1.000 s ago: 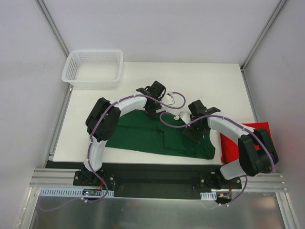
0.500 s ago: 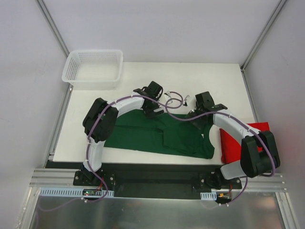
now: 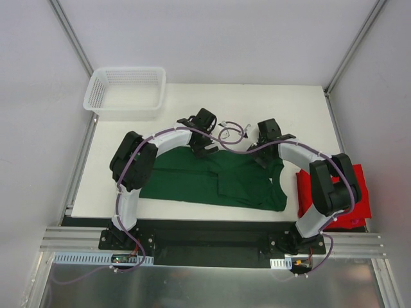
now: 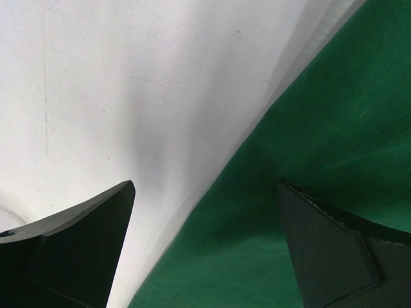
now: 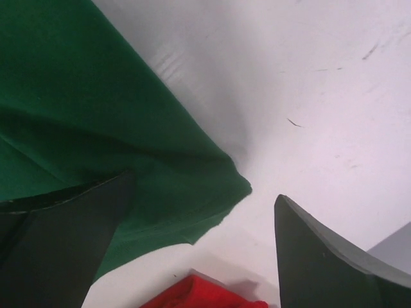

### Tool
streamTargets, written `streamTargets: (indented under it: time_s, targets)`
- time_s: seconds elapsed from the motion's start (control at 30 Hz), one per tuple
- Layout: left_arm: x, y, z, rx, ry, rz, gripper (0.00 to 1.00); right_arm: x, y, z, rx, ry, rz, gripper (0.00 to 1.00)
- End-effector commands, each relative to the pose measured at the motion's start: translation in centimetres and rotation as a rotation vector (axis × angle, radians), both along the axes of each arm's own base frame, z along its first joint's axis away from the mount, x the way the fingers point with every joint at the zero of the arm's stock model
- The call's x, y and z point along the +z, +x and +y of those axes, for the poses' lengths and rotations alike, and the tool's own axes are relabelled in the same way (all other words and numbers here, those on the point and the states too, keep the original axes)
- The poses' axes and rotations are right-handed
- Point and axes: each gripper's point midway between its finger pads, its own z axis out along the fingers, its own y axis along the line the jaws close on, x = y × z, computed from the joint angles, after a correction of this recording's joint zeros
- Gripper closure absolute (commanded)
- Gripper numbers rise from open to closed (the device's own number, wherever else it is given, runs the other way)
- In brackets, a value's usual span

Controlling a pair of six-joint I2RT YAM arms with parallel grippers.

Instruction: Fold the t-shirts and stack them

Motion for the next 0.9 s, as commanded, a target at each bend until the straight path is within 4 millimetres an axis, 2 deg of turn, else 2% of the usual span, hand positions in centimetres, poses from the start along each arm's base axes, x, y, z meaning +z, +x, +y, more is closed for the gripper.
streamTargets:
  time_s: [0.0, 0.1, 0.33, 0.4, 0.63, 0.87]
  targets:
    - [-0.9, -1.2, 2.4, 0.028, 0.064, 0.045, 0.07, -0.9, 1.0, -1.1, 0.003, -0.052, -0.027, 0.04]
    - [-0.7, -1.2, 2.6, 0.028, 0.066, 0.040, 0.07, -1.9, 1.1, -2.2, -0.013, -0.089, -0.009, 0.04]
    - [-0.4, -0.6, 3.9, 0.056, 0.070, 0.033, 0.07, -2.0, 1.6, -4.9, -0.050, -0.193, -0.006, 0.04]
    - [-0.3, -0.5, 4.2, 0.066, 0.064, 0.033, 0.07, -2.1, 1.2, -5.2, -0.059, -0.196, 0.019, 0.04]
    - [-0.6, -0.2, 4.8, 0.076, 0.075, 0.034, 0.07, -2.0, 0.4, -4.9, -0.065, -0.171, 0.072, 0.04]
    - [-1.0, 0.1, 5.9, 0.072, 0.129, 0.014, 0.08, 0.7, -0.3, -4.2, -0.071, -0.113, 0.083, 0.04]
